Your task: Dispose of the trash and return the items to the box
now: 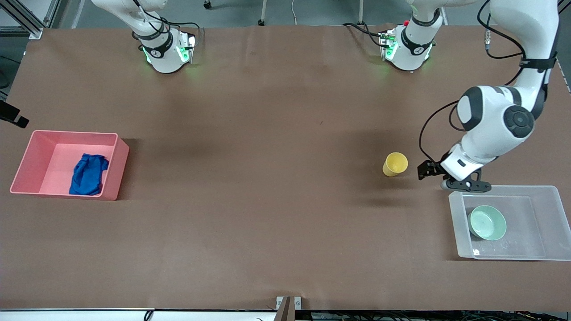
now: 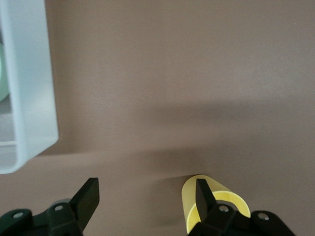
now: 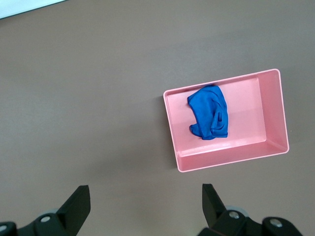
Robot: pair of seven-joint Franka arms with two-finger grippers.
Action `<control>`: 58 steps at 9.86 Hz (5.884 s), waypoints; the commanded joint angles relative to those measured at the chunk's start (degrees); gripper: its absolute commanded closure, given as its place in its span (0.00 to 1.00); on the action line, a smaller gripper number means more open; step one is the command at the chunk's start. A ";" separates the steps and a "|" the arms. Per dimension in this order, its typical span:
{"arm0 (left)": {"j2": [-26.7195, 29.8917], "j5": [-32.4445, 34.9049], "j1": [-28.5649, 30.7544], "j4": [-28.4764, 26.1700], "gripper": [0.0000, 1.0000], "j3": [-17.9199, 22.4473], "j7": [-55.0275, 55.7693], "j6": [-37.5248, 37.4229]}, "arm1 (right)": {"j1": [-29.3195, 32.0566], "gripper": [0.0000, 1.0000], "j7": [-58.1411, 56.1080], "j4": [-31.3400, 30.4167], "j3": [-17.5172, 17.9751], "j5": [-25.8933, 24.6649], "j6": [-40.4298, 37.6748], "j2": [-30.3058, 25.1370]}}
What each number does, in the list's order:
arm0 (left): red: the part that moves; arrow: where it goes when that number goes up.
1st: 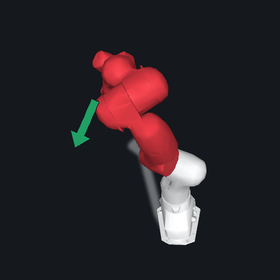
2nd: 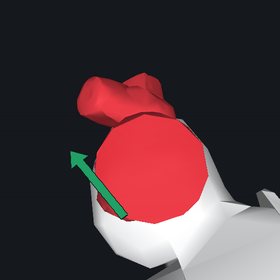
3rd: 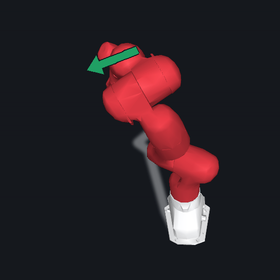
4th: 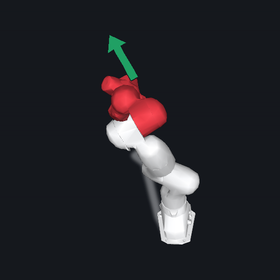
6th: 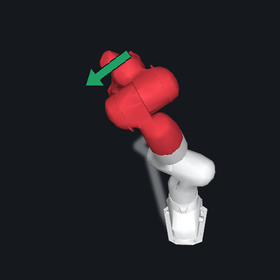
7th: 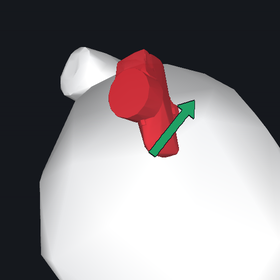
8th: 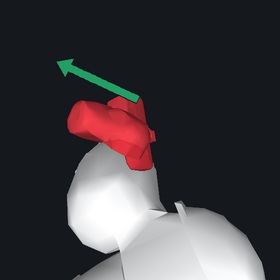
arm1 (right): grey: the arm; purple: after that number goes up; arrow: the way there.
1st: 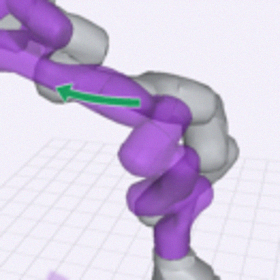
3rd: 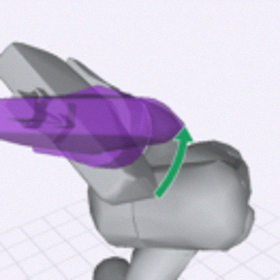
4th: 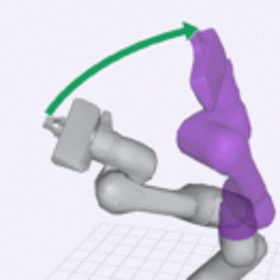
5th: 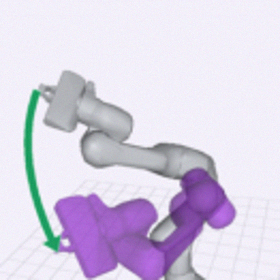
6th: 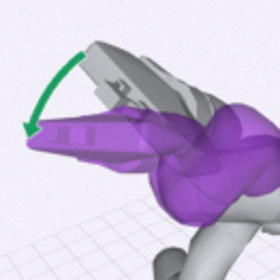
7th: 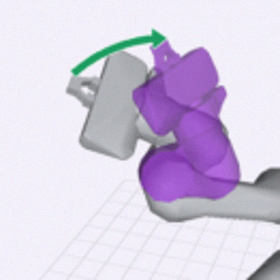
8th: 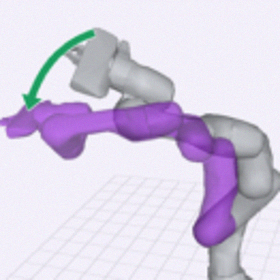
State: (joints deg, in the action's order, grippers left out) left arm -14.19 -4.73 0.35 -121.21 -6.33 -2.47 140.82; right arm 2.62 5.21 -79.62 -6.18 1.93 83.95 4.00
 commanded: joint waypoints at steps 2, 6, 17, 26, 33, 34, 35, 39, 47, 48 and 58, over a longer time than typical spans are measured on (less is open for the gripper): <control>-0.58 -0.02 -2.72 -8.94 0.12 -0.34 2.38 9.28 | 0.10 0.00 -0.55 -0.10 0.65 -0.87 -0.46 -0.39; -0.84 -0.02 -3.16 -11.84 0.32 -1.31 2.30 9.29 | 0.10 0.00 -0.55 -0.10 0.65 -0.87 -0.46 -0.30; -1.63 -0.02 0.33 1.09 1.00 -1.31 0.89 1.69 | -0.51 0.00 -0.64 -0.01 0.56 -0.96 -0.46 -0.30; -22.54 1.65 21.27 40.00 1.00 -0.79 -20.29 -20.33 | -0.60 0.00 -1.16 -1.93 0.65 -1.14 0.07 -1.61; -29.76 2.01 21.18 41.50 0.95 -0.26 -13.26 -14.44 | -5.44 0.00 -3.01 -3.62 -4.01 -2.28 2.00 -4.26; -29.76 2.01 21.18 41.41 0.87 -0.26 -13.35 -14.44 | -5.61 0.00 -3.01 -3.61 -4.01 -2.28 1.92 -4.26; -29.67 2.01 21.27 41.41 0.70 -0.26 -13.35 -14.44 | -5.79 0.00 -3.01 -3.53 -4.01 -2.28 1.92 -4.26; -27.05 2.09 21.62 41.41 0.00 -0.87 -14.75 -15.22 | -6.05 0.00 -2.92 -3.53 -4.01 -2.28 1.92 -4.26; -13.53 1.56 21.01 34.75 0.00 -4.99 -16.72 -18.48 | -6.32 0.00 -3.10 -3.53 -4.01 -2.19 1.92 -4.26; -11.24 1.65 21.01 33.60 0.00 -6.57 -14.25 -20.65 | -6.40 0.00 -3.01 -3.53 -3.92 -2.19 1.92 -4.26; -3.22 2.36 20.57 33.93 0.00 -14.41 -1.84 -32.54 | -6.40 0.00 -3.10 -3.53 -4.01 -2.19 1.92 -4.26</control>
State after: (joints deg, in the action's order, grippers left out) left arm -17.85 -3.90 20.85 -84.92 -20.49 -5.35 108.53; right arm -3.00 2.59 -82.65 -9.57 0.27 85.65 0.57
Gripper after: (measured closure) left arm 0.000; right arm 0.000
